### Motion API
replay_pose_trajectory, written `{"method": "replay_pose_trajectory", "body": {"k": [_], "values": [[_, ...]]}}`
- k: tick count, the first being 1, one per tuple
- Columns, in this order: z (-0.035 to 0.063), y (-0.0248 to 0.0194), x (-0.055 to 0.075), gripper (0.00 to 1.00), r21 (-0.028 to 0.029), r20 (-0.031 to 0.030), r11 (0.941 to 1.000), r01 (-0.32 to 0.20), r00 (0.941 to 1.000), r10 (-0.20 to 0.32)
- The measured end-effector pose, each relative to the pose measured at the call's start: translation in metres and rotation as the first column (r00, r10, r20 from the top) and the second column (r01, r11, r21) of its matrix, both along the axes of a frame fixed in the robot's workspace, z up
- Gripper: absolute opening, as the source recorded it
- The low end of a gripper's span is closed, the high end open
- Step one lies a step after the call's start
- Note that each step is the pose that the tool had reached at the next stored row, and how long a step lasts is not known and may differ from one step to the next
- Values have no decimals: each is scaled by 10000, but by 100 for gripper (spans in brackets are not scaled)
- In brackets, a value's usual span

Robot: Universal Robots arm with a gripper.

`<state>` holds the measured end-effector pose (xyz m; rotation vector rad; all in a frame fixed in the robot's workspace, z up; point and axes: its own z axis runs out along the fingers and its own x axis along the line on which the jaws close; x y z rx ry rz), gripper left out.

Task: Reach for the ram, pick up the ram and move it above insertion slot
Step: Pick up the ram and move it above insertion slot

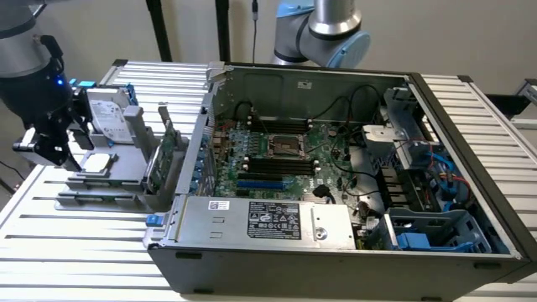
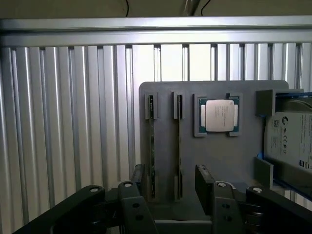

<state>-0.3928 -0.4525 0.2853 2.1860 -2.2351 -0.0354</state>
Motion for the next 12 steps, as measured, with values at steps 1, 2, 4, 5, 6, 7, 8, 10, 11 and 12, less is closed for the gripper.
{"method": "replay_pose_trajectory", "body": {"k": [1,2,4,5,6,7,8,10,11,12], "values": [[-18,-2,2,54,0,0,10000,-6,10000,6],[-37,-5,4,54,1,1,10000,-12,10000,12],[-72,-8,6,54,1,0,10000,-20,10000,20],[-90,-10,7,54,1,1,10000,-27,10000,27],[-109,-13,9,54,1,1,10000,-34,10000,34],[-126,-17,9,54,0,0,10000,-41,10000,41],[-141,-21,9,54,1,0,10000,-48,10000,48],[-155,-36,9,54,-1,-1,10000,-51,10000,51],[-159,-47,9,54,1,1,10000,-50,10000,50],[-161,-58,9,54,1,0,10000,-50,10000,50]]}}
